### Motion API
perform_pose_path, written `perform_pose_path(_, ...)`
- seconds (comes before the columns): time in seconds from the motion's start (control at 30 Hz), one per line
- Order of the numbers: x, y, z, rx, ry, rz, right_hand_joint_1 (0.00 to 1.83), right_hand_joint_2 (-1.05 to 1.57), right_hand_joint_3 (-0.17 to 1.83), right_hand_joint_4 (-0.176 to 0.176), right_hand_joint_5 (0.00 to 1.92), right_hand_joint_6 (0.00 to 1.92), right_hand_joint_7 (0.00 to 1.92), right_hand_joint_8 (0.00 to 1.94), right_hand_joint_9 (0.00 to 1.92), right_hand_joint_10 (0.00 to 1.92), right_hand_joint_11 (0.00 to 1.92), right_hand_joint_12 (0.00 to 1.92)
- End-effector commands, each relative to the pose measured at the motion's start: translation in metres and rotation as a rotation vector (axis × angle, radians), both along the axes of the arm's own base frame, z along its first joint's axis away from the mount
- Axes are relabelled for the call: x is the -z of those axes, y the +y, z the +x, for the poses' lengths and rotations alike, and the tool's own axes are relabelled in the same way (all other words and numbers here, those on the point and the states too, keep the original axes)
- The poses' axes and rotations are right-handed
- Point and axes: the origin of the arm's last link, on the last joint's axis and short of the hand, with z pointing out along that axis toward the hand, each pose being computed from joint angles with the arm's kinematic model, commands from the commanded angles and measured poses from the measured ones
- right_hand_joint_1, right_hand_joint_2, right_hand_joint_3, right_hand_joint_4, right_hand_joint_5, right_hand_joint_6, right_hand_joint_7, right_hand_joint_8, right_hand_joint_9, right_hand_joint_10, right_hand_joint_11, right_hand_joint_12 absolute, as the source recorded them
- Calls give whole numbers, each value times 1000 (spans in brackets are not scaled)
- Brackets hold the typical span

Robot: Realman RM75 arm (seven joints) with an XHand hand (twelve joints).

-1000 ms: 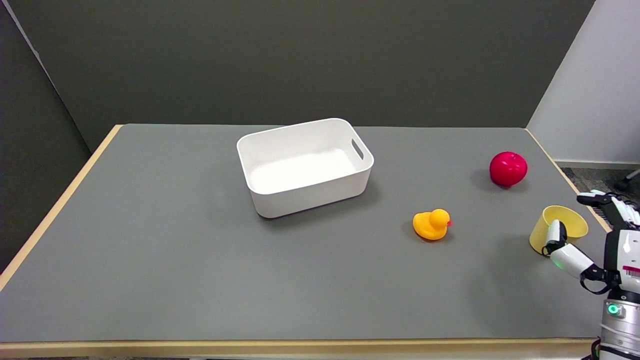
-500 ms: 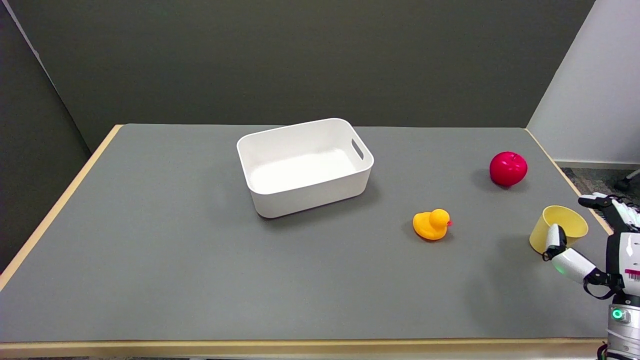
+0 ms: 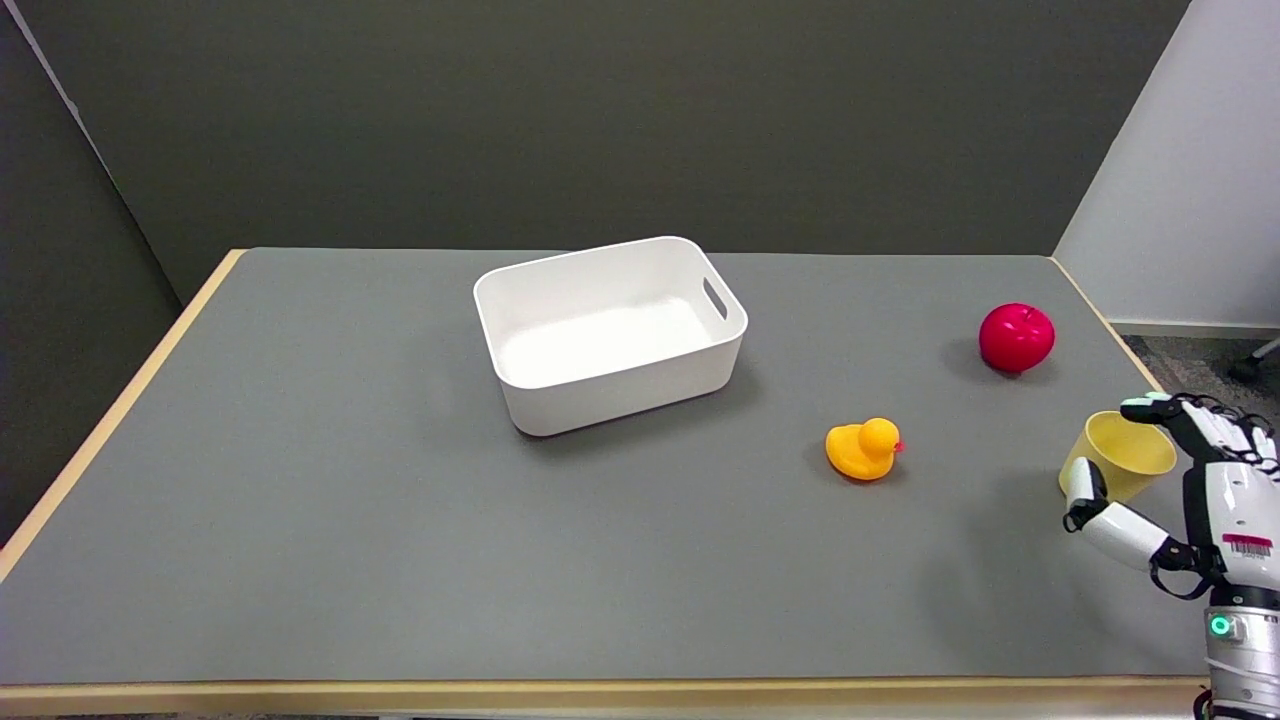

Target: Pick up the cup.

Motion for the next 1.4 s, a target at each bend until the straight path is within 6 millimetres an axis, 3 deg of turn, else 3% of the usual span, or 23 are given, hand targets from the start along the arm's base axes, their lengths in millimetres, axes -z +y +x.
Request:
perform_pose_path(0.03,-37,-17,29,83,101,22,718,655,928,-88,410,810,359,589,250,895,-1,1059)
perform_pose_path(0.23,-74,-40,69,32,195,-1,685,638,964,-80,384,739,347,593,251,865,-1,1053)
perform_pose_path(0.33,-88,-51,79,69,196,1,676,636,968,-76,373,719,347,589,246,859,-1,1055)
perform_pose_path(0.57,-100,-58,55,245,68,0,662,629,969,-73,348,679,341,576,241,855,-1,1063)
perform_pose_path(1.03,-81,-36,40,315,-34,-3,573,605,950,-76,305,616,306,554,216,835,-1,1061)
perform_pose_path(1.4,-42,-43,41,287,-26,116,545,599,943,-79,298,606,302,554,210,832,-1,1058)
